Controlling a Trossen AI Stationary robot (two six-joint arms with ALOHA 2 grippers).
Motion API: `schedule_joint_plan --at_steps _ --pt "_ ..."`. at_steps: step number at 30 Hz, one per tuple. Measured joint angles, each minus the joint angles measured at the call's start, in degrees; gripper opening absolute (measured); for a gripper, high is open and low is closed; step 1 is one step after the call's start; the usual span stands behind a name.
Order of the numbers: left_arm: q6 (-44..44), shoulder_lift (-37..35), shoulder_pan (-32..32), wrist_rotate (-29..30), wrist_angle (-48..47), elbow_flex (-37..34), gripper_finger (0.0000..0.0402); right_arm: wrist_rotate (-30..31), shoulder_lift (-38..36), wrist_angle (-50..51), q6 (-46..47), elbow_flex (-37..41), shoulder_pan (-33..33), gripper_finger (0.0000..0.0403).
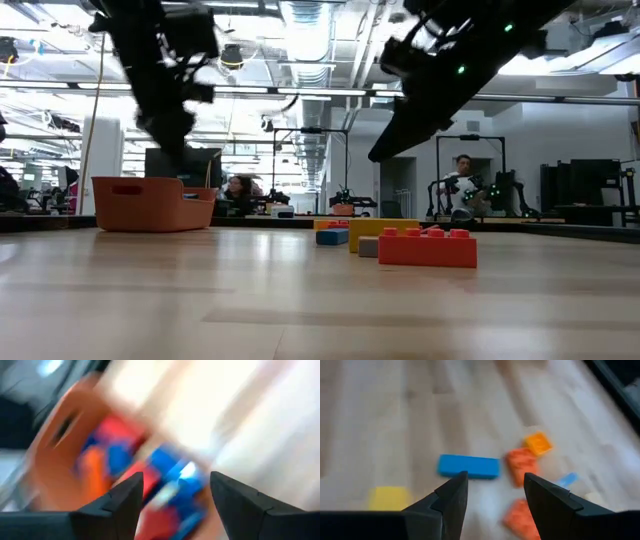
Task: Sort blocks by size
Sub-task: Put the small yellow game piece into the transparent bin
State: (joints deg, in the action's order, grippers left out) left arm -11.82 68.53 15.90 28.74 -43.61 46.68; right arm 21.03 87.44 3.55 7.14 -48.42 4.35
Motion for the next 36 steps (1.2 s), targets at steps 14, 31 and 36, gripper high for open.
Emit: schedule_joint_plan --at_steps 14,31,36 --pt "16.1 24.5 -9.1 -12.5 42.3 4.0 0.0226 2.6 -0.1 -3.2 7.5 0.0 0.6 0.0223" --pt "20.2 39.5 -1.6 -18.7 47.7 13.0 0.0227 8.0 -0.4 -3.2 7.8 0.0 6.0 0.0223" --pt "22.5 43.6 0.1 -26.0 48.9 14.7 0.0227 8.0 -0.4 -3.6 7.4 0.0 6.0 0.0223"
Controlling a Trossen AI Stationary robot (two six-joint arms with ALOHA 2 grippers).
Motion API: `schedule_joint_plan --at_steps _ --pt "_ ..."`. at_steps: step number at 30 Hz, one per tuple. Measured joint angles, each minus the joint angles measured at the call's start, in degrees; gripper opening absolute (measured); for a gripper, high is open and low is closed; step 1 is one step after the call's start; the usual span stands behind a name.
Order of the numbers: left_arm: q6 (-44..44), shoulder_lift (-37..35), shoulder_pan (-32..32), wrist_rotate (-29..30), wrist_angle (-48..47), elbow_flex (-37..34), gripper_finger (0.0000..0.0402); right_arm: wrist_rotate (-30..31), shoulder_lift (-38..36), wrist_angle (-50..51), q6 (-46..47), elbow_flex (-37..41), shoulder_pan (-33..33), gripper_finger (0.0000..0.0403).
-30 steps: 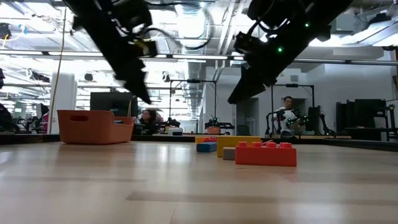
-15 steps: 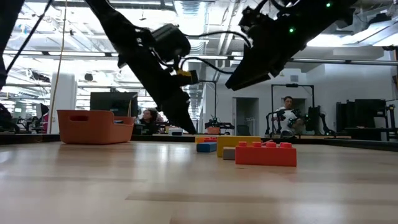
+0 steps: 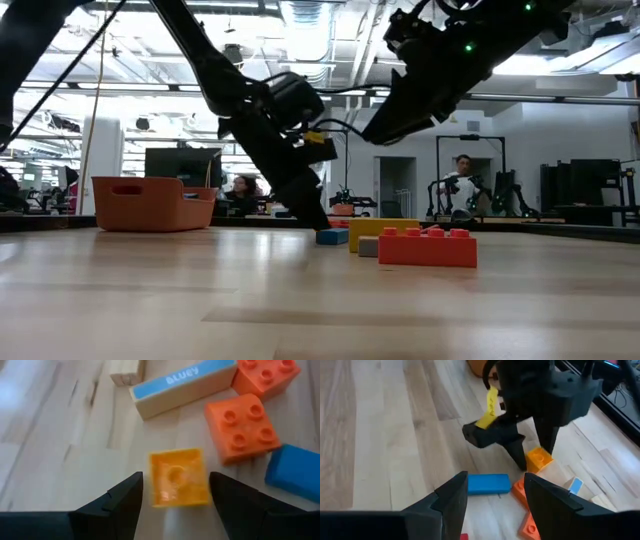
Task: Sort blocks by size
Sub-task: Put the small yellow game piece into the transparent bin
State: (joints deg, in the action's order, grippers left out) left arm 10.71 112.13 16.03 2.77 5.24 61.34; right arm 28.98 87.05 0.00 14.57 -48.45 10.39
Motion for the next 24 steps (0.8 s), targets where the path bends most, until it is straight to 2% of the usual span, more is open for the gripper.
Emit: schedule_joint_plan --at_steps 8,10,14,15,20,22,24 --pt "1.5 1.3 0.0 -0.1 1.8 0.8 0.0218 -0.1 0.0 0.0 -0.5 0.0 0.0 0.0223" --pt "0.8 1.3 0.0 -0.1 1.3 0.8 0.0199 -0.1 0.0 0.1 -0.7 0.0 0.0 0.0223" --pt "-0.3 0.8 -0.1 0.1 -0.6 0.8 0.0132 -0.2 0.0 0.5 -1.4 0.0 0.0 0.0223" --pt "-0.3 0.4 -0.1 0.2 -1.4 0.8 0.0128 -0.2 0.0 0.5 -2.4 0.0 0.0 0.0223" --pt "2.2 -4.2 -0.5 0.2 -8.2 0.5 0.0128 0.0 0.0 0.8 -14.3 0.0 2.1 0.0223" --pt "3.0 -7.1 -0.4 -2.9 -11.0 0.5 0.0128 1.7 0.0 0.1 -21.7 0.0 3.7 0.0223" --pt "3.7 -10.1 0.1 -8.4 -12.8 0.5 0.0128 4.1 0.0 -1.1 -31.0 0.0 5.3 0.0223"
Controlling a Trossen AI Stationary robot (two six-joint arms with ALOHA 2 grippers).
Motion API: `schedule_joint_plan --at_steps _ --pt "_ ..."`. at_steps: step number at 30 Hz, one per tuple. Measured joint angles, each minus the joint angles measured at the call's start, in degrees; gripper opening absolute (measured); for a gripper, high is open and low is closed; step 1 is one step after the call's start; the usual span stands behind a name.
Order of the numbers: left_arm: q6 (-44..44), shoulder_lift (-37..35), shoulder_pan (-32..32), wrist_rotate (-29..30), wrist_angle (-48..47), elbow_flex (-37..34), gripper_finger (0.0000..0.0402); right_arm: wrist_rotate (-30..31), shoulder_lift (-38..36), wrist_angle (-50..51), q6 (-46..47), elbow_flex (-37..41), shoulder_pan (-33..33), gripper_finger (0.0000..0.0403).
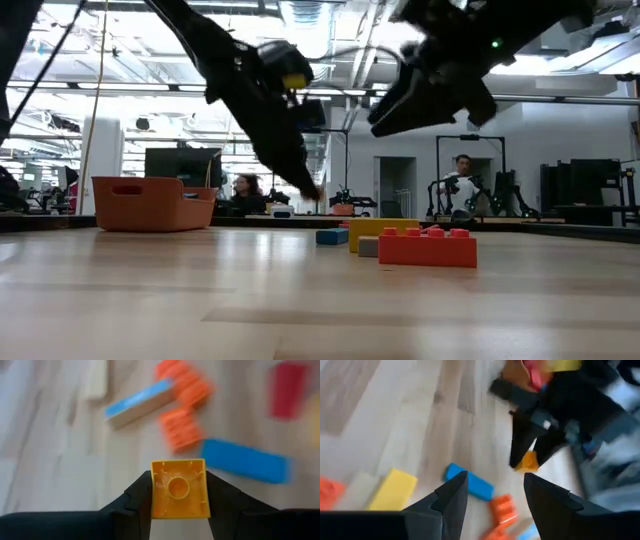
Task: Sort blocks by size
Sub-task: Put the small yellow game piece into the transparent bin
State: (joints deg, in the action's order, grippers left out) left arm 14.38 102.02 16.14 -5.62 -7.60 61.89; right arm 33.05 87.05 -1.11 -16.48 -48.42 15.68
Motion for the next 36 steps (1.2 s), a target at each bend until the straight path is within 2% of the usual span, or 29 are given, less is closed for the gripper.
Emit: schedule_joint_plan --at_steps 5,7,10,19,29,36 --pt "-0.2 -4.5 0.7 -15.5 -1.3 0.0 0.0128 3.1 0.0 -5.9 -18.4 0.0 2.2 0.0223" --pt "-2.1 -4.9 0.4 -20.6 0.9 0.0 0.0128 3.1 0.0 -8.0 -20.7 0.0 1.9 0.0226" --pt "-5.6 -4.6 -0.7 -24.7 3.6 0.0 0.0128 3.1 0.0 -9.0 -20.9 0.0 0.9 0.0234" --pt "-9.3 -4.4 -5.3 -25.5 10.4 0.0 0.0128 3.1 0.0 -9.3 -20.7 0.0 1.2 0.0252" --pt "-12.6 -4.4 -5.9 -27.3 15.8 0.0 0.0128 3.0 0.6 -10.3 -23.1 0.0 2.3 0.0251" --pt "-14.5 -4.4 -7.9 -27.5 19.2 0.0 0.0128 3.1 4.0 -16.9 -30.3 0.0 2.3 0.0237"
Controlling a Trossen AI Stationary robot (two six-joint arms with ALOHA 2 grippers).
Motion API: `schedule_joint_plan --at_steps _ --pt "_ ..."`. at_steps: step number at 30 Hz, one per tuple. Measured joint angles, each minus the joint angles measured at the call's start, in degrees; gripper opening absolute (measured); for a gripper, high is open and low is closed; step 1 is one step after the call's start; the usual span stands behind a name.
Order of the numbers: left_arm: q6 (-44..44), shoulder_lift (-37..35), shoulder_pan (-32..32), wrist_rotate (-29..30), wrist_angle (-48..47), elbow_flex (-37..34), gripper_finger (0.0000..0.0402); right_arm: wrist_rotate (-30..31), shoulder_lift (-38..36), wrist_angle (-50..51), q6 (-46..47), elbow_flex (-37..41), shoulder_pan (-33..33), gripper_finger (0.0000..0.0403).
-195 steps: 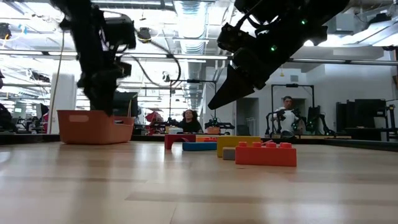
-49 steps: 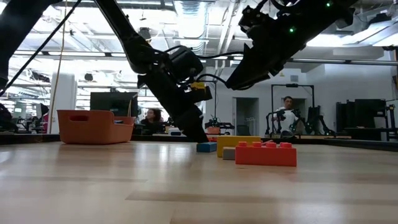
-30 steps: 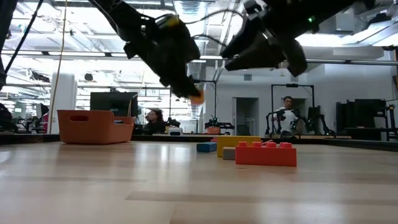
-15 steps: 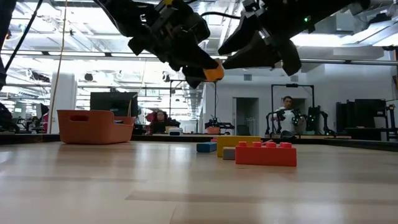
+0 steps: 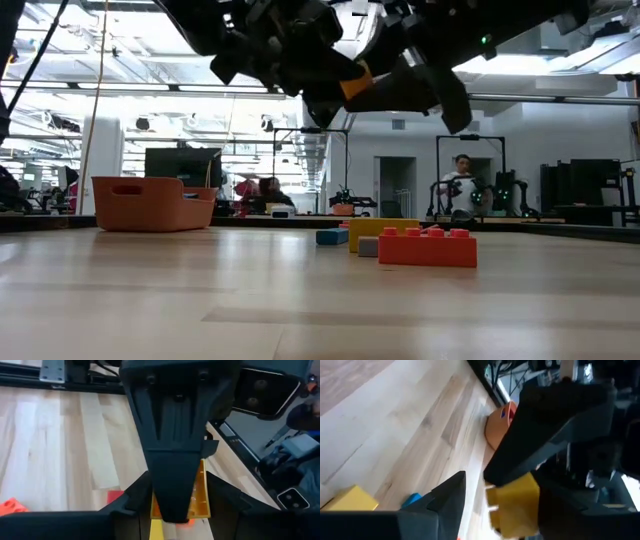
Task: Sort blocks by size
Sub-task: Put the small yellow game piece into the transparent bin
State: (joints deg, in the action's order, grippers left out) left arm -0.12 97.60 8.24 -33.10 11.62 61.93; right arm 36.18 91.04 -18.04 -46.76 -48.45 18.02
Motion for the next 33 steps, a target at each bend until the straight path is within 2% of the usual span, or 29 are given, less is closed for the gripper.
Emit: schedule_joint_plan --at_steps 5,10,13,19,23,26,30,33 --pt "-0.1 0.0 -0.8 0.0 0.0 0.0 0.0128 0.0 1.8 -5.0 -3.3 0.0 -0.6 0.0197" --pt "-1.8 0.0 -1.1 -0.1 -0.4 0.0 0.0135 -1.1 2.1 -5.3 -3.0 0.0 -1.2 0.0129" --pt "-2.6 0.0 -1.2 -0.1 -0.3 0.0 0.0168 -1.8 2.0 -5.5 -1.9 0.0 -0.8 0.012" --pt "0.3 -3.3 1.0 1.4 -3.4 0.0 0.0266 -1.6 1.9 -3.5 4.9 0.0 -0.5 0.012" --pt "4.9 -7.6 2.3 7.3 -11.9 0.0 0.03 -1.6 -0.3 4.8 15.9 -1.0 0.3 0.0123" --pt "7.7 -9.6 2.0 11.3 -18.0 0.1 0.0306 -3.3 -3.3 16.5 28.2 -3.6 1.8 0.0128" --pt "8.2 -9.9 0.7 15.1 -23.2 0.1 0.0305 -17.2 -7.4 33.5 47.3 -8.0 3.3 0.0127" --pt "8.8 -9.3 -0.7 18.8 -23.4 -0.9 0.0304 -28.1 -10.0 44.5 63.3 -9.6 4.6 0.0127"
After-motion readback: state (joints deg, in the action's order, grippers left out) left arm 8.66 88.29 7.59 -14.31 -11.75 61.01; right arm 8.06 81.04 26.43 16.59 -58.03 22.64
